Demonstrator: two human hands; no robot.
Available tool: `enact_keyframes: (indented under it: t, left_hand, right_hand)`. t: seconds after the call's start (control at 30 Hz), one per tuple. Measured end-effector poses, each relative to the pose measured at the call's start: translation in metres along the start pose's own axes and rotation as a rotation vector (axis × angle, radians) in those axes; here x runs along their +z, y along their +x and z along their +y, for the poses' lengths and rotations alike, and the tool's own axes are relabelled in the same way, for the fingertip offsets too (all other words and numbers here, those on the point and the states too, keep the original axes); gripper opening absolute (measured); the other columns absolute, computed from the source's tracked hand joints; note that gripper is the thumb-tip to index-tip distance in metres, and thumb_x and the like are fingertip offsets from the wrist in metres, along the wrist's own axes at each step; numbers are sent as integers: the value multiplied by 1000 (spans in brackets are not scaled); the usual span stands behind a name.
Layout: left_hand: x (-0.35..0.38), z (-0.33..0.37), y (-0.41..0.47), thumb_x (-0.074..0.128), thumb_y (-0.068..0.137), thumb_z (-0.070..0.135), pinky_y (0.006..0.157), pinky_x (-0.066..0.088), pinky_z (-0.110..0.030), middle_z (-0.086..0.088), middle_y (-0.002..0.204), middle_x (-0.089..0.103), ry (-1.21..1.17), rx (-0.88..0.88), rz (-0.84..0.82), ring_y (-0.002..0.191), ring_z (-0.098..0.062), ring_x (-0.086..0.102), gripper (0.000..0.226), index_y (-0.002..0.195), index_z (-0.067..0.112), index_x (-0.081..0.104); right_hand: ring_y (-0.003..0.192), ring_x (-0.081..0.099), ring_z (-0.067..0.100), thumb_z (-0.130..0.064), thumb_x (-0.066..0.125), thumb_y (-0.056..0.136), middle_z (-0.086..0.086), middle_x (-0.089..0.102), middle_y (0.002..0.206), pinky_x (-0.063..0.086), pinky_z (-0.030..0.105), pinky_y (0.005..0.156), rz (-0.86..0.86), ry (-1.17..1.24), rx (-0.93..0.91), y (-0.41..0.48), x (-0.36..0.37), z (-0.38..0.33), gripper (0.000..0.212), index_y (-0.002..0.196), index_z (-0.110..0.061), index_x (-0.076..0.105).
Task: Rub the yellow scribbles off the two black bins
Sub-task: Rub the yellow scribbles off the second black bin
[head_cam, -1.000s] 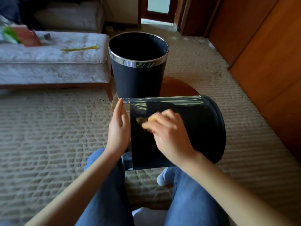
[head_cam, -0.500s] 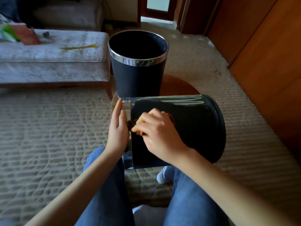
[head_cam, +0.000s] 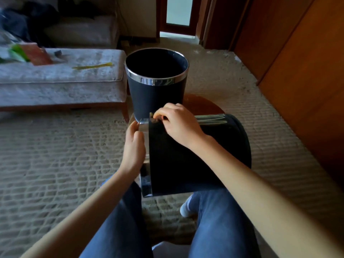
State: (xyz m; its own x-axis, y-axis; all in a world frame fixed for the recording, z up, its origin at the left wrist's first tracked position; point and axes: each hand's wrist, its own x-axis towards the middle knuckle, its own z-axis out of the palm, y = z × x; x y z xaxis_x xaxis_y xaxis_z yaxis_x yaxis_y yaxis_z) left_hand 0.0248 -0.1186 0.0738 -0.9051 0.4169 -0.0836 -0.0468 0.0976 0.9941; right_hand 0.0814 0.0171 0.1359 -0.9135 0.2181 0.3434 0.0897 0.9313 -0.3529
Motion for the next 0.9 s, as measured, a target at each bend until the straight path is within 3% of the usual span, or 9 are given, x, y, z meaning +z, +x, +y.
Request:
enact_keyframes:
  t: [0.07, 0.2, 0.33, 0.43, 0.53, 0.6, 0.7, 0.8, 0.9]
  left_hand:
    - [-1, 1, 24, 42, 84, 30, 73, 40, -38, -3, 88, 62, 24, -100, -29, 79, -22, 56, 29, 102, 18, 62]
    - [9, 0, 44, 51, 92, 28, 44, 38, -21, 6, 61, 61, -24, -212, -29, 51, -6, 53, 25, 89, 10, 69]
    - [10, -6, 49, 54, 98, 27, 61, 49, -19, -3, 86, 71, -156, -216, 1, 66, -7, 63, 29, 109, 5, 69]
    - [11, -4, 41, 54, 99, 28, 51, 42, -13, 6, 75, 61, -98, -132, 14, 55, -2, 53, 28, 107, 7, 69]
    - [10, -10, 30, 54, 98, 36, 52, 43, -22, 12, 60, 58, -11, -39, 22, 53, -1, 50, 36, 71, 17, 69]
    - [10, -15, 23, 52, 97, 41, 57, 41, -33, 11, 55, 52, 24, 14, 29, 56, -9, 47, 42, 63, 19, 58]
    - [11, -16, 10, 50, 100, 37, 56, 37, -35, 10, 54, 43, 58, 58, 35, 56, -8, 40, 42, 63, 20, 44]
    - [8, -14, 3, 47, 103, 26, 49, 37, -24, 14, 53, 46, 34, 51, 7, 50, 0, 40, 35, 69, 21, 43]
    - [4, -9, 18, 47, 101, 22, 69, 49, -27, 6, 92, 63, 87, 42, -30, 79, -8, 57, 15, 112, 20, 57]
  right_hand:
    - [94, 58, 28, 1, 60, 88, 4, 67, 103, 50, 41, 81, 90, 22, -9, -31, -24, 21, 28, 110, -12, 70]
    - [97, 62, 21, -5, 61, 92, 5, 67, 104, 47, 27, 83, 303, -12, 160, -92, -74, 71, 22, 112, -9, 67]
    - [85, 55, 11, -7, 62, 92, 5, 64, 98, 38, 12, 71, 456, 74, 469, -125, -96, 103, 14, 106, -7, 61]
    - [75, 50, 10, -9, 60, 95, 1, 56, 96, 36, 2, 61, 502, 155, 571, -131, -103, 110, 16, 109, -4, 54]
    - [85, 53, 11, -6, 57, 96, 2, 55, 102, 35, 8, 65, 602, 99, 480, -133, -107, 108, 19, 113, -2, 51]
    - [99, 53, 11, -3, 56, 95, 6, 58, 112, 37, 5, 81, 665, 15, 346, -134, -101, 102, 24, 119, -1, 53]
    - [110, 55, 25, -3, 50, 91, 15, 61, 121, 39, 22, 102, 440, -153, 52, -143, -72, 96, 42, 133, -4, 52]
    - [111, 57, 29, -9, 57, 86, 11, 63, 125, 45, 44, 100, 152, -391, -195, -170, -40, 102, 50, 135, -11, 59]
    - [117, 55, 27, -28, 65, 91, 9, 62, 129, 42, 44, 103, 193, -377, -210, -193, -34, 104, 43, 132, -16, 63]
